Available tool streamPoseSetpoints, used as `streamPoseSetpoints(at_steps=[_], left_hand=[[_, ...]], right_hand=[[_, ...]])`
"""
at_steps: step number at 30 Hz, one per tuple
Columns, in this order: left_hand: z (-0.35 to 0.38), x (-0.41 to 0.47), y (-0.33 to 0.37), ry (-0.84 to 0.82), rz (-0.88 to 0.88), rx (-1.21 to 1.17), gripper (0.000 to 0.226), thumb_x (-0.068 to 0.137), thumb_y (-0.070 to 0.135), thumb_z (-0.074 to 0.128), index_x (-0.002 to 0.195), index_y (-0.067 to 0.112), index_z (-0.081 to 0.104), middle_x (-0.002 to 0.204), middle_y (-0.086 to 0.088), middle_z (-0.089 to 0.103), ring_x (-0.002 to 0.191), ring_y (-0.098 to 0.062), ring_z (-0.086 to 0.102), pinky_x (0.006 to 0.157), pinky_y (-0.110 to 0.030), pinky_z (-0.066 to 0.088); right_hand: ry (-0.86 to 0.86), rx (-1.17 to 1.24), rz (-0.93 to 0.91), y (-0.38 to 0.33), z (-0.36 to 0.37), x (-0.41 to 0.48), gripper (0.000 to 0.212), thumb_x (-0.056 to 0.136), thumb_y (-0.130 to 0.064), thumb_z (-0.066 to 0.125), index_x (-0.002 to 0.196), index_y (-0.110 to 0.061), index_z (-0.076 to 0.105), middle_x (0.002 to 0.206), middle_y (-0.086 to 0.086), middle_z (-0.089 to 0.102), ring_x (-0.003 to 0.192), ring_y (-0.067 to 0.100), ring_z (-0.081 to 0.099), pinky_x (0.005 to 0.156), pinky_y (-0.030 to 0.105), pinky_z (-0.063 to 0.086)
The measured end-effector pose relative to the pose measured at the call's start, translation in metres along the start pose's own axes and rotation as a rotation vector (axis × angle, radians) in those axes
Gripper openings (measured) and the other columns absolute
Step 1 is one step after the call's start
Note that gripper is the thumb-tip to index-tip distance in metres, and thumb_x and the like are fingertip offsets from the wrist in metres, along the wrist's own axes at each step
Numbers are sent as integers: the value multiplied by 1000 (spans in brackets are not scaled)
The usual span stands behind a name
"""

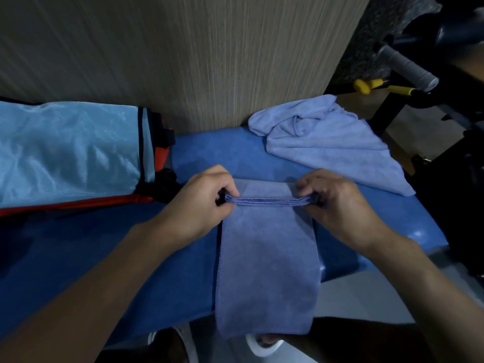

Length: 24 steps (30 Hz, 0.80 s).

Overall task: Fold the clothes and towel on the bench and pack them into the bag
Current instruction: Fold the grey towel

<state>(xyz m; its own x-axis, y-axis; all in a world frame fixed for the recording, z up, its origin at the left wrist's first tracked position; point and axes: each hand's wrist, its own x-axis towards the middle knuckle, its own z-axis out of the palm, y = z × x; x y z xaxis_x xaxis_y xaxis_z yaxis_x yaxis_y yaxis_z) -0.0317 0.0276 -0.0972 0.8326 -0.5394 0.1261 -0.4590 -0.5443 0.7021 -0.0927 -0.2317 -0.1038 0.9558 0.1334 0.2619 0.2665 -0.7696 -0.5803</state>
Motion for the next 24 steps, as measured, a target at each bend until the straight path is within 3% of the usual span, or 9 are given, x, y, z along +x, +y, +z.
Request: streamPoseSetpoints(at_steps=[3,7,10,12,14,17,19,21,24], left_hand=[[2,-1,0,-27,25,44,16,84,-1,69,88,14,68,94,9,55,81,-12,56,74,-29,47],[2,-1,-4,-57,47,102,15,84,2,70,88,16,67,96,14,49,81,-7,54,74,-19,45],[3,0,-2,-76,16,97,9,86,23,73,85,17,67,100,14,44,85,-4,53,75,-10,40],[6,1,-1,-66,-19,77,20,89,36,68,80,18,66,108,11,44,90,-4,53,81,-12,39],[8,3,-1,-56,-43,100,23,93,34,64,79,16,64,122,6,44,102,-7,51,92,-23,39],[8,5,0,-38,-28,136,13,93,27,66,94,18,57,114,7,50,108,-12,50,94,-31,39],[8,6,1,-80,-54,164,32,93,31,65,121,21,52,119,8,53,115,-14,48,97,-30,38],[8,7,-3,-155,-117,185,60,94,38,61,146,19,38,134,6,46,129,-14,40,108,-29,33],[8,8,-8,-205,-104,190,54,90,49,58,136,21,49,125,8,44,122,-13,41,108,-33,35]], right_hand=[[-28,-89,35,5,0,-2,25,70,11,74,81,-11,71,103,-4,62,88,4,59,72,10,42],[-68,-106,15,6,-1,-5,21,75,4,72,86,-14,73,109,-8,61,93,11,63,74,25,51],[-144,-31,111,1,-6,-8,6,85,-34,67,86,-30,71,123,-11,56,108,3,58,86,27,49],[-160,8,164,-1,-7,-8,30,92,-53,49,75,-34,64,125,-9,57,114,3,56,89,29,46],[-115,-16,168,-2,-5,-7,39,95,-51,43,77,-23,62,116,-1,62,108,11,59,88,33,47],[-104,-31,234,0,-2,-6,20,89,-37,62,87,-18,55,103,-2,62,90,9,57,79,29,47],[-130,21,291,0,-3,-6,28,85,-30,72,104,-22,52,102,-5,59,88,4,53,74,16,42],[-161,58,326,0,-5,-6,52,83,-28,75,128,-24,49,109,-6,55,90,1,51,75,5,37],[-192,5,305,1,-6,-4,51,82,-31,76,128,-23,54,104,-10,51,90,1,47,75,4,35]])
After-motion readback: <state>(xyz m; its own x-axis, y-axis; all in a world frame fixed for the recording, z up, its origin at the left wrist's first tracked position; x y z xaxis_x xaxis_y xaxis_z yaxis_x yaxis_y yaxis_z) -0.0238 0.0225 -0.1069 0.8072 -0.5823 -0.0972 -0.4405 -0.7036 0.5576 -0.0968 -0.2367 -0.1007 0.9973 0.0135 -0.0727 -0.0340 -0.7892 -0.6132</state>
